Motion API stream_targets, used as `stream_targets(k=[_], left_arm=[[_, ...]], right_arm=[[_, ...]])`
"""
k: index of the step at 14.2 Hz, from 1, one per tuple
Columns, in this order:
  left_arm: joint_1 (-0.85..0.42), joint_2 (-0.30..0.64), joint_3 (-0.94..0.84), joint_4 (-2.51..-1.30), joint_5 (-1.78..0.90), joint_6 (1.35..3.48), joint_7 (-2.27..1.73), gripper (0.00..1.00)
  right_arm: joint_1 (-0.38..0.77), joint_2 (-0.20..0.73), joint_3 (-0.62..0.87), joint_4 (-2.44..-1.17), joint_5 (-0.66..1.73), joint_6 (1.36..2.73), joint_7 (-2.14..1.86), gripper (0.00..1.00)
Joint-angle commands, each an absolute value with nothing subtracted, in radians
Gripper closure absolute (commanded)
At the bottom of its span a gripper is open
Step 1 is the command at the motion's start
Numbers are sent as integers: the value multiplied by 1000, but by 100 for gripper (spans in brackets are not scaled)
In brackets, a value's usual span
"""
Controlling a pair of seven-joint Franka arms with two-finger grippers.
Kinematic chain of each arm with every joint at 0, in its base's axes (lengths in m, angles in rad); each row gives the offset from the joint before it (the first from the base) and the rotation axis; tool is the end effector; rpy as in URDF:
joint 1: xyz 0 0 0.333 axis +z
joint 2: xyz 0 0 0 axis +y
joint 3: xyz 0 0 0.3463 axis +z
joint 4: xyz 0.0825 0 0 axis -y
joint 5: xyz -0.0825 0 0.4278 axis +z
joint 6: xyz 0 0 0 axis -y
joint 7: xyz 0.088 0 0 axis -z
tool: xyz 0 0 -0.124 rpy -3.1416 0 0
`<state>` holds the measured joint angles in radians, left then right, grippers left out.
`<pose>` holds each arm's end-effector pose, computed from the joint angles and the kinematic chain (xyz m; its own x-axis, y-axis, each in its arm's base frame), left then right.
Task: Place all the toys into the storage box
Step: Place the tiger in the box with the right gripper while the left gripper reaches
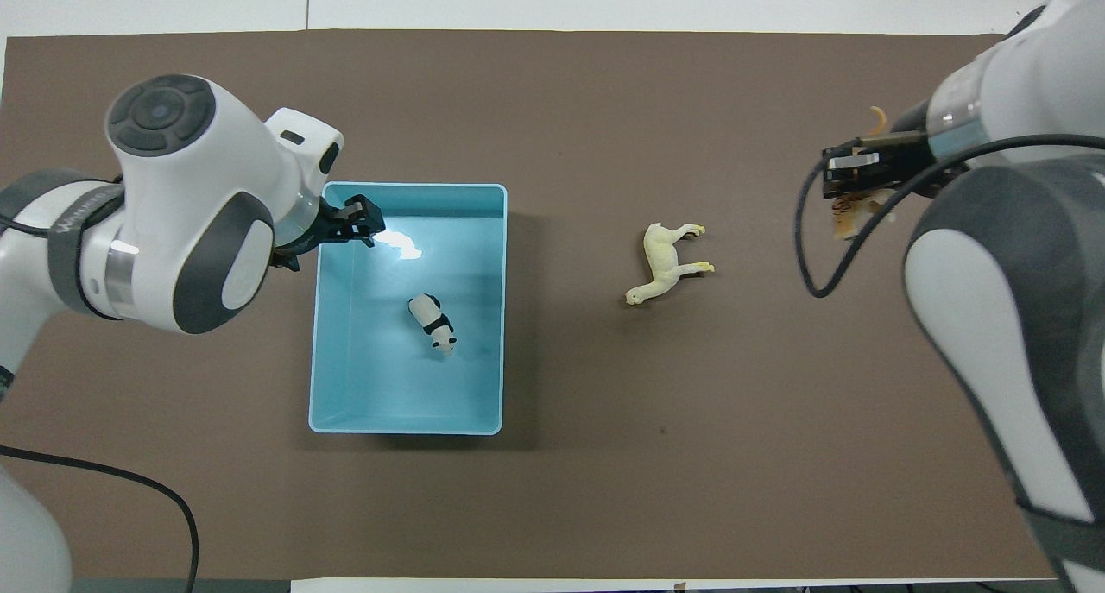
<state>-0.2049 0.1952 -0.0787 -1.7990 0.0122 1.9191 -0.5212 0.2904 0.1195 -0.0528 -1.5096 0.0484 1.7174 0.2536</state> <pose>0.6254 -0.1787 0.4263 0.9703 0.2324 -0.0666 0.2306 -0.9725 -0.0335 0.6335 0.1609 0.6089 0.9969 -0.0226 0.0749 -0.0179 -0.9979 -0.0628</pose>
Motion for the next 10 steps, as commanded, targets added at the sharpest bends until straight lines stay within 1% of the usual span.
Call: stream_targets(k=[1,3,5,6,8,9,10], left_arm=[[-42,189,-81,-1809,12,1988,-265,0],[50,213,-81,-1799,76,2046,-129,0],[107,244,-81,-1787,109,2097,-100,0],[136,256,-81,-1784,120,2117,-48,0],[178,299,-81,-1757,124,2144,20,0],[181,343,-81,-1715,129,2155,23,0],[184,383,-81,-1685,156,2164,25,0]], right_arm=[[470,167,-55,-1422,49,1701,547,100],[572,195,-55,-1420,46,1738,641,100],[676,257,-55,-1420,40,1837,756,100],[722,306,-55,-1420,37,1889,802,100],[758,379,-57,-1414,38,1977,854,100],[776,431,-55,-1381,38,2005,856,100],[805,533,-61,-1282,35,2013,880,100]])
